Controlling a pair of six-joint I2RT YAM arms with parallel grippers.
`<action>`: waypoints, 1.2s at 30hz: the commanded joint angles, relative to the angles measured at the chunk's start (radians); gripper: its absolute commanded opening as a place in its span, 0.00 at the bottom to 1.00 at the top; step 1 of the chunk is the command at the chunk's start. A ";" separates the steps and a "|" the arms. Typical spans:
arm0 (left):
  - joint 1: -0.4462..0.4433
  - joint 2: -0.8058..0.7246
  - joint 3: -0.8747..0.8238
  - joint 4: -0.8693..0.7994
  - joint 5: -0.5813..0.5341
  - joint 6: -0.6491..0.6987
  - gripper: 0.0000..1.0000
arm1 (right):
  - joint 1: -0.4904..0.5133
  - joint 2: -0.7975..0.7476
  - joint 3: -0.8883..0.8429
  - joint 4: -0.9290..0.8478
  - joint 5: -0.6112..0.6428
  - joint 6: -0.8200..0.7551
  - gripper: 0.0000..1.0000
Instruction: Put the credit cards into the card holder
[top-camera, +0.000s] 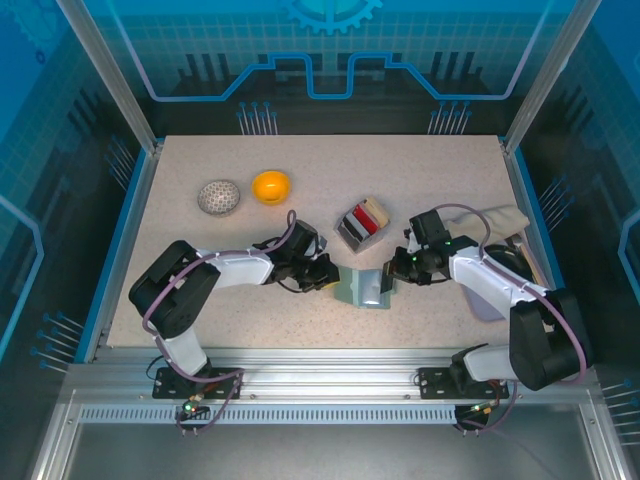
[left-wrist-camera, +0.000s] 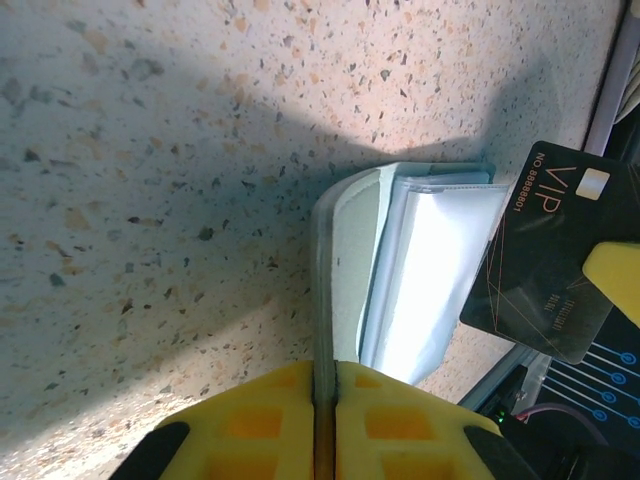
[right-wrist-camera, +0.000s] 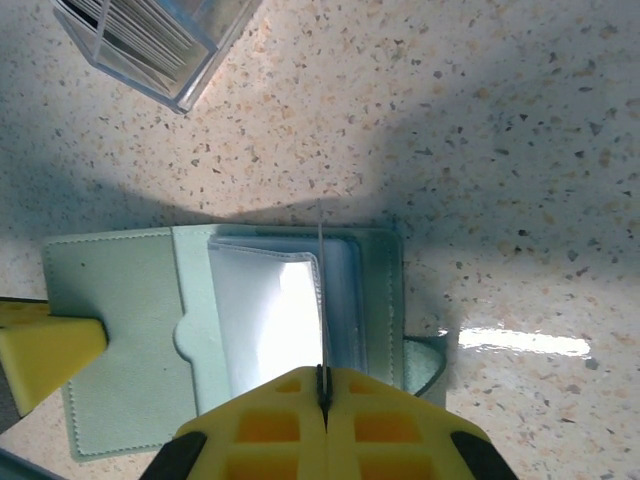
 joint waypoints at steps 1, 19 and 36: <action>0.003 0.005 -0.029 -0.008 -0.037 -0.006 0.11 | 0.011 -0.019 0.035 -0.056 0.046 -0.030 0.00; 0.003 0.030 -0.030 -0.007 -0.033 -0.001 0.11 | 0.039 0.025 0.031 0.018 -0.072 -0.024 0.00; 0.001 -0.036 -0.079 0.088 -0.057 -0.066 0.27 | 0.150 0.153 0.023 0.233 -0.170 0.118 0.00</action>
